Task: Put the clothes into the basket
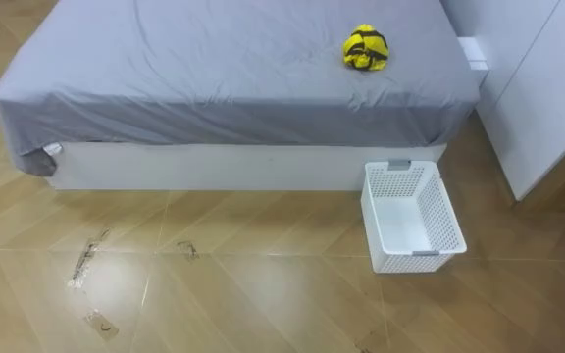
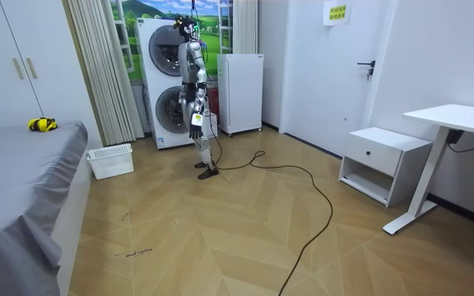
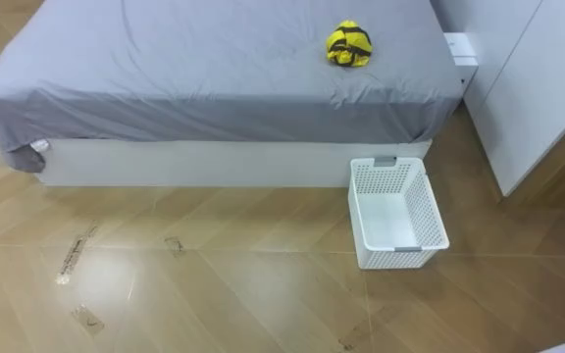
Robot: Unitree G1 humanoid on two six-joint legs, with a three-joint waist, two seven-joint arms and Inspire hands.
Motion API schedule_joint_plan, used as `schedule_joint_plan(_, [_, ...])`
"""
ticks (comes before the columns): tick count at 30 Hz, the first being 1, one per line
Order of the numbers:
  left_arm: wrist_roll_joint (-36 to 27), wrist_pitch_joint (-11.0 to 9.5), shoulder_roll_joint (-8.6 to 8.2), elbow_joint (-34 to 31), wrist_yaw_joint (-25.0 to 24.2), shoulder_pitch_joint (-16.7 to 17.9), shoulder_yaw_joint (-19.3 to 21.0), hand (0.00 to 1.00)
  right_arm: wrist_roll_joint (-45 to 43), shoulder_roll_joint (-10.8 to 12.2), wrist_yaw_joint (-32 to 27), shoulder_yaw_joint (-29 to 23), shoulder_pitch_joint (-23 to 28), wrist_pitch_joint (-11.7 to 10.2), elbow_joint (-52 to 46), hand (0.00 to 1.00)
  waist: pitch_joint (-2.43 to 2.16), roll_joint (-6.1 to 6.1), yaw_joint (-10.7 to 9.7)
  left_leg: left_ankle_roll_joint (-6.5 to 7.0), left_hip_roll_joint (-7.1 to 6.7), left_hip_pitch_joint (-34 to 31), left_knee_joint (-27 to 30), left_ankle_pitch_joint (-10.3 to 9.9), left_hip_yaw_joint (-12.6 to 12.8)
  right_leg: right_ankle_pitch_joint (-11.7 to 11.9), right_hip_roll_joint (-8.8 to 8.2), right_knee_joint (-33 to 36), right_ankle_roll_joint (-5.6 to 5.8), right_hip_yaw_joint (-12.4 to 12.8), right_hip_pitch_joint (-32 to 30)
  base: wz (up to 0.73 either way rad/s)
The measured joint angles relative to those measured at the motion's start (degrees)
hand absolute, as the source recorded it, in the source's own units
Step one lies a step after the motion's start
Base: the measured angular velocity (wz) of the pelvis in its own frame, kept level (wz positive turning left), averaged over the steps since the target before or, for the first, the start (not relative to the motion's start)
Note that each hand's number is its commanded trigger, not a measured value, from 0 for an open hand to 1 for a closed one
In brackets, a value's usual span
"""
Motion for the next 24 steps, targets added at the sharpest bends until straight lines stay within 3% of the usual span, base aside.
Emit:
schedule_joint_plan(15, [-0.01,-0.01,-0.02,0.09,-1.39,-0.53,0.19,0.0,-0.19,-0.02,1.88,-0.49,-0.05,0.01,-0.24,0.0,-0.12,0.01,0.1,0.0,0.02,0.09,-0.26,0.0,0.4,0.0,-0.02,-0.02,0.0,0.03,-0.1,0.0])
schedule_joint_plan(18, [-4.07,-0.16,-0.36,1.19,-2.04,-0.71,0.72,0.0,0.05,0.15,2.57,-2.34,-0.09,0.04,0.44,0.0,-0.08,0.15,0.07,0.17,0.13,0.11,0.7,-0.17,0.85,0.0,-0.08,0.04,0.0,0.12,-0.17,-0.01])
schedule_joint_plan(21, [-6.64,-0.1,-0.75,1.74,-2.48,-0.66,1.63,0.0,0.28,0.24,2.62,-2.36,-0.48,0.21,0.58,0.0,0.03,0.58,0.21,0.08,1.35,-1.35,4.38,-1.7,2.03,-0.52,0.19,1.44,-0.05,0.21,-1.03,-0.06])
schedule_joint_plan(24, [-9.1,-0.09,-1.15,1.72,-3.36,-0.31,4.31,0.0,0.63,0.36,4.03,-2.91,-1.45,0.22,1.71,0.0,0.27,0.86,0.35,-0.65,3.01,-5.85,13.7,-5.32,2.78,-4.11,0.56,6.35,-0.56,0.49,-3.66,-0.08])
